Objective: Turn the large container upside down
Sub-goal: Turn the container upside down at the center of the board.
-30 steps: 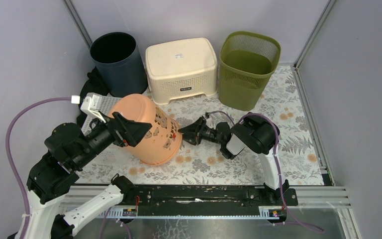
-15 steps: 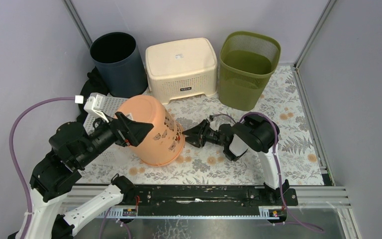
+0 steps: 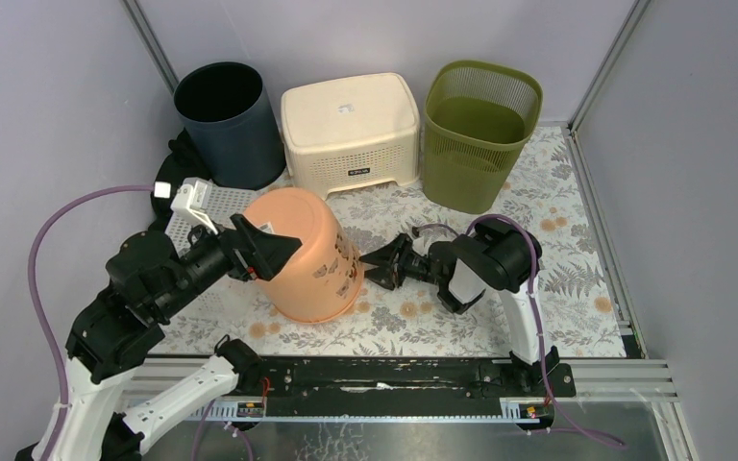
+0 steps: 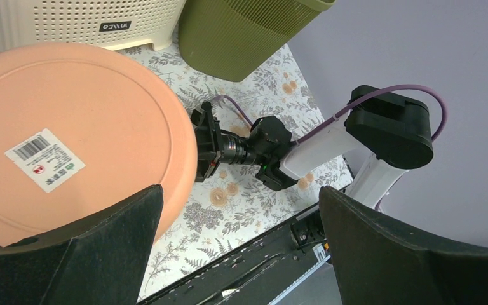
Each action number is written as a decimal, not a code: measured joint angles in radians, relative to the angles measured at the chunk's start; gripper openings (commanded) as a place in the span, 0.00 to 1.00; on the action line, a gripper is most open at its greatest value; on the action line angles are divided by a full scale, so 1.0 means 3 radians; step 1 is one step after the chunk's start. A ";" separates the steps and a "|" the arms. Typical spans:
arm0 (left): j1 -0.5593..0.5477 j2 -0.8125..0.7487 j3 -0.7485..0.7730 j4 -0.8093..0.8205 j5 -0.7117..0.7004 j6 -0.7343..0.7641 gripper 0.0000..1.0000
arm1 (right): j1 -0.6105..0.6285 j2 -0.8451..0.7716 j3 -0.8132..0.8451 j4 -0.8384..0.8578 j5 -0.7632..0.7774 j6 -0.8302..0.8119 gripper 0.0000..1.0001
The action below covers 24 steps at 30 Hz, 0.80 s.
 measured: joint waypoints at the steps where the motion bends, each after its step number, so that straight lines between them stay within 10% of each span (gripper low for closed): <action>1: 0.0000 0.0008 -0.0008 0.0003 0.0004 -0.0001 1.00 | -0.0010 0.0003 -0.0014 0.0001 0.0000 -0.0001 0.63; 24: 0.0000 0.0181 -0.0286 0.0121 0.0146 -0.0034 1.00 | -0.0317 -0.0167 -0.0184 -0.0237 -0.0266 -0.0516 0.69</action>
